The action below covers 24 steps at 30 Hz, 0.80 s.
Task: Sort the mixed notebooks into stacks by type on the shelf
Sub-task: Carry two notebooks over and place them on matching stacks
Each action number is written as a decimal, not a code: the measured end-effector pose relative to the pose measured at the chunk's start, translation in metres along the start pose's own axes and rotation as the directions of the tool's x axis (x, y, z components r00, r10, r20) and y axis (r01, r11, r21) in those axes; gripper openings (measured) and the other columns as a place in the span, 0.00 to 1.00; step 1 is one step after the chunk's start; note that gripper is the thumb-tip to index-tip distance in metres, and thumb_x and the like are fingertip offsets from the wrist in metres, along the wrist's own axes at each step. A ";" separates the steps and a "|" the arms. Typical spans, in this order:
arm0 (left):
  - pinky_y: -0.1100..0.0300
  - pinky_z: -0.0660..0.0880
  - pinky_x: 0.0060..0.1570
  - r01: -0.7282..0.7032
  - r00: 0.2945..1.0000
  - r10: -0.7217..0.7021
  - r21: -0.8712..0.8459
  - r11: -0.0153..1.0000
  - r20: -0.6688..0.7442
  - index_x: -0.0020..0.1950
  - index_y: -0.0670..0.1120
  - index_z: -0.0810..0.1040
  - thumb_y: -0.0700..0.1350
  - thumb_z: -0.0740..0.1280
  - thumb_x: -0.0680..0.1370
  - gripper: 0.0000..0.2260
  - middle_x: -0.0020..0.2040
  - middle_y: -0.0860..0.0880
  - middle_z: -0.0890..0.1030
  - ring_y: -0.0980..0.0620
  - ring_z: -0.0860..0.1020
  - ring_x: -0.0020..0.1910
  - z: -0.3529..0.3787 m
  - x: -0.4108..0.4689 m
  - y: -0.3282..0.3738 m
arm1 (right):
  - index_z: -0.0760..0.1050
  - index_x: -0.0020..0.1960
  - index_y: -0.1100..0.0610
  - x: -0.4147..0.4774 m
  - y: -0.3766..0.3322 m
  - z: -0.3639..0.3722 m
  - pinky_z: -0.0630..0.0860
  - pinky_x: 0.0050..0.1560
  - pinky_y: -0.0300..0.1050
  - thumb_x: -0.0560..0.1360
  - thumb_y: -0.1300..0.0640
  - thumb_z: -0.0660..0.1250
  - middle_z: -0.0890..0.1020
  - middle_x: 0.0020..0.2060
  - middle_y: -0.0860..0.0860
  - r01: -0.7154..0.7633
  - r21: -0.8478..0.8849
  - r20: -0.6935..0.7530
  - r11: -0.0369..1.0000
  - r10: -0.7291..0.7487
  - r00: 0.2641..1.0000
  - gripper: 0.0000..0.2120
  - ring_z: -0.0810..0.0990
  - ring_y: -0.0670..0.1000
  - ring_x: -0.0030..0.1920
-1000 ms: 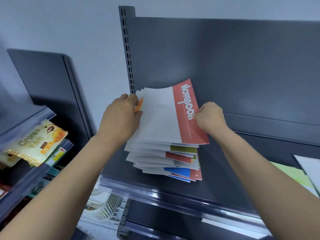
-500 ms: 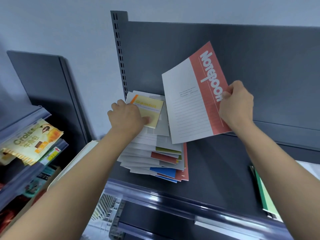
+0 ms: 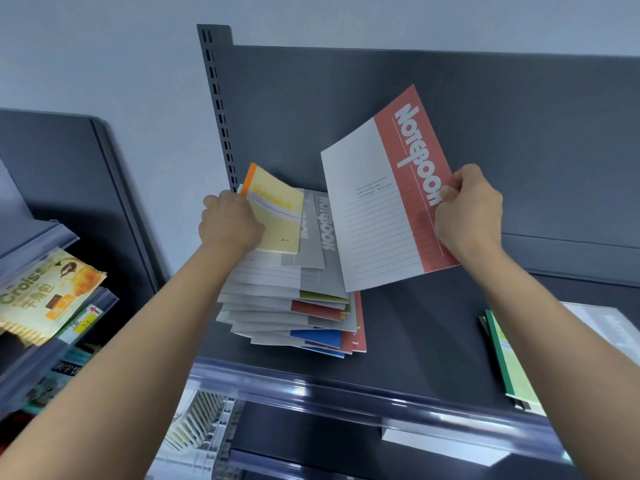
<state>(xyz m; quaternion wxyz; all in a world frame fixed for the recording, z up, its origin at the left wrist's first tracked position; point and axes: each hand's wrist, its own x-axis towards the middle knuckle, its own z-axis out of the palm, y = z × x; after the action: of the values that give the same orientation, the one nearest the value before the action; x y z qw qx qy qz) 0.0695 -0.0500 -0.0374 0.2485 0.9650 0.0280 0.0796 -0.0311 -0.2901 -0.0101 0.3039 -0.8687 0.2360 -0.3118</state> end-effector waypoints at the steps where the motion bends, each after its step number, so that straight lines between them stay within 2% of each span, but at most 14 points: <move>1: 0.52 0.68 0.45 -0.031 0.998 0.027 -0.066 0.997 -0.060 0.62 0.35 0.65 0.38 0.64 0.76 0.17 0.59 0.37 0.70 0.37 0.73 0.54 -0.001 -0.002 -0.001 | 0.67 0.56 0.60 -0.001 -0.001 -0.001 0.75 0.44 0.50 0.81 0.57 0.54 0.77 0.55 0.56 -0.001 -0.004 -0.010 1.000 0.000 1.000 0.08 0.73 0.53 0.45; 4: 0.52 0.67 0.39 -0.159 0.974 0.115 -0.229 0.960 -0.194 0.60 0.37 0.64 0.36 0.58 0.78 0.11 0.49 0.43 0.73 0.40 0.73 0.46 -0.008 -0.011 0.000 | 0.67 0.55 0.60 -0.005 0.001 -0.006 0.76 0.46 0.52 0.81 0.58 0.54 0.77 0.54 0.57 -0.018 -0.010 -0.045 1.000 0.018 0.999 0.08 0.73 0.54 0.45; 6: 0.54 0.67 0.37 -0.256 0.959 0.198 -0.319 0.913 -0.205 0.57 0.41 0.63 0.37 0.57 0.79 0.07 0.46 0.47 0.72 0.44 0.71 0.42 -0.013 -0.018 0.007 | 0.67 0.54 0.60 -0.008 0.004 -0.008 0.77 0.47 0.54 0.81 0.58 0.53 0.78 0.53 0.57 -0.036 -0.021 -0.069 0.999 0.035 0.997 0.07 0.75 0.55 0.46; 9: 0.63 0.64 0.31 -0.356 0.934 0.315 -0.431 0.829 -0.166 0.52 0.45 0.60 0.38 0.56 0.81 0.05 0.43 0.50 0.72 0.49 0.71 0.40 -0.010 -0.033 0.024 | 0.67 0.52 0.60 -0.016 0.015 -0.014 0.77 0.46 0.57 0.80 0.59 0.53 0.78 0.49 0.56 -0.074 -0.043 -0.117 0.996 0.069 0.991 0.06 0.76 0.58 0.45; 13: 0.68 0.63 0.30 -0.370 0.917 0.389 -0.535 0.759 -0.082 0.52 0.46 0.61 0.40 0.57 0.82 0.04 0.48 0.51 0.72 0.52 0.72 0.44 0.013 -0.054 0.050 | 0.67 0.52 0.61 -0.030 0.040 -0.032 0.72 0.40 0.49 0.79 0.60 0.55 0.78 0.47 0.56 -0.115 -0.081 -0.196 0.990 0.097 0.976 0.06 0.74 0.56 0.41; 18: 0.71 0.66 0.31 -0.392 0.887 0.462 -0.567 0.724 -0.023 0.54 0.47 0.61 0.42 0.57 0.82 0.04 0.51 0.53 0.72 0.56 0.72 0.48 0.036 -0.082 0.082 | 0.68 0.53 0.63 -0.039 0.079 -0.066 0.69 0.39 0.46 0.79 0.61 0.55 0.79 0.46 0.56 -0.151 -0.101 -0.265 0.983 0.120 0.957 0.07 0.73 0.55 0.40; 21: 0.72 0.66 0.31 -0.404 0.876 0.482 -0.588 0.701 -0.028 0.54 0.47 0.62 0.41 0.57 0.82 0.04 0.50 0.54 0.72 0.55 0.72 0.49 0.047 -0.101 0.105 | 0.68 0.52 0.62 -0.035 0.106 -0.087 0.72 0.40 0.48 0.79 0.62 0.55 0.77 0.43 0.54 -0.158 -0.091 -0.275 0.983 0.128 0.953 0.06 0.74 0.57 0.40; 24: 0.75 0.68 0.30 -0.409 0.873 0.486 -0.602 0.686 -0.038 0.53 0.46 0.62 0.40 0.57 0.82 0.04 0.45 0.56 0.72 0.57 0.72 0.46 0.062 -0.127 0.137 | 0.68 0.51 0.61 -0.030 0.140 -0.112 0.70 0.39 0.48 0.79 0.61 0.55 0.76 0.40 0.53 -0.166 -0.093 -0.276 0.982 0.135 0.952 0.05 0.73 0.57 0.39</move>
<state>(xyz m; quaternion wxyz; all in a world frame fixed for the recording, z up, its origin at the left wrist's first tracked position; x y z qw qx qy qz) -0.0433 -0.2114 -0.0418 0.5111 0.8181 -0.2504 0.0822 -0.1589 -0.4131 -0.0469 0.2413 -0.8141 0.3581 -0.3883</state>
